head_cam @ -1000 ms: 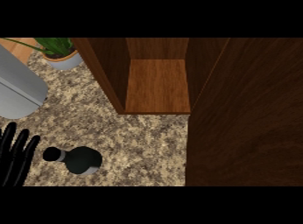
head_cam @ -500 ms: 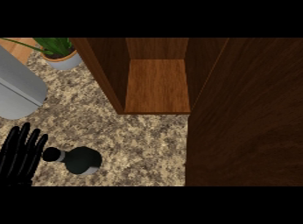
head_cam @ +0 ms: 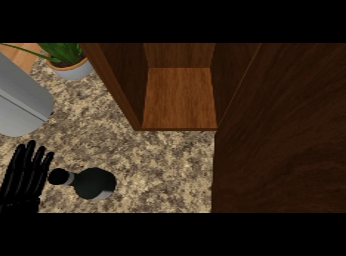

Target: Pick up the wine, place it into the cabinet and close the cabinet

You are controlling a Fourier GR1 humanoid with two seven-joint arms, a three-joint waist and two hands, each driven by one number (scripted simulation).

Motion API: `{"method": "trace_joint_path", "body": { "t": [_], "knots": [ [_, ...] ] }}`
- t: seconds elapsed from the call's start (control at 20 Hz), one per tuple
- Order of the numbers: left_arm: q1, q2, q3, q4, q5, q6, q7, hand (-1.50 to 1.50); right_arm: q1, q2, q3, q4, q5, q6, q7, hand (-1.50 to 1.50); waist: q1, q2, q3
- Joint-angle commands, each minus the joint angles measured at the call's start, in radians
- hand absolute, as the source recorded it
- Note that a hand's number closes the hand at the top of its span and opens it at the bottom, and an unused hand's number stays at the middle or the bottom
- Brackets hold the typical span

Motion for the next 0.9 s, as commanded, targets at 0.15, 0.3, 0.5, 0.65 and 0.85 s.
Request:
{"method": "trace_joint_path", "body": {
  "t": [0.15,0.3,0.5,0.65,0.85],
  "knots": [
    [-0.003,-0.054,-0.011,0.160,-0.036,-0.044,-0.136,-1.50,0.084,-0.004,-0.017,-0.213,-0.073,0.006,0.069,-1.50,-0.006,-0.001,0.000],
    [-0.050,-0.002,0.062,0.177,0.023,-0.086,-0.088,-1.50,0.011,0.003,-0.057,-0.133,-0.100,-0.006,0.055,-1.50,0.001,0.001,0.001],
    [-0.100,-0.023,0.050,0.299,-0.011,-0.100,-0.136,-1.50,0.037,-0.010,-0.099,-0.155,-0.156,0.020,0.057,-1.50,-0.006,0.001,0.001],
    [-0.002,-0.021,0.028,0.268,-0.006,-0.164,-0.187,-1.50,-0.050,0.007,-0.025,-0.165,-0.058,-0.053,0.145,-1.50,0.005,0.000,0.000],
    [-0.121,-0.019,0.083,0.448,-0.001,-0.197,-0.255,-1.50,-0.037,0.013,-0.044,-0.116,-0.074,-0.010,0.083,-1.50,0.001,0.002,0.000]
  ]
}}
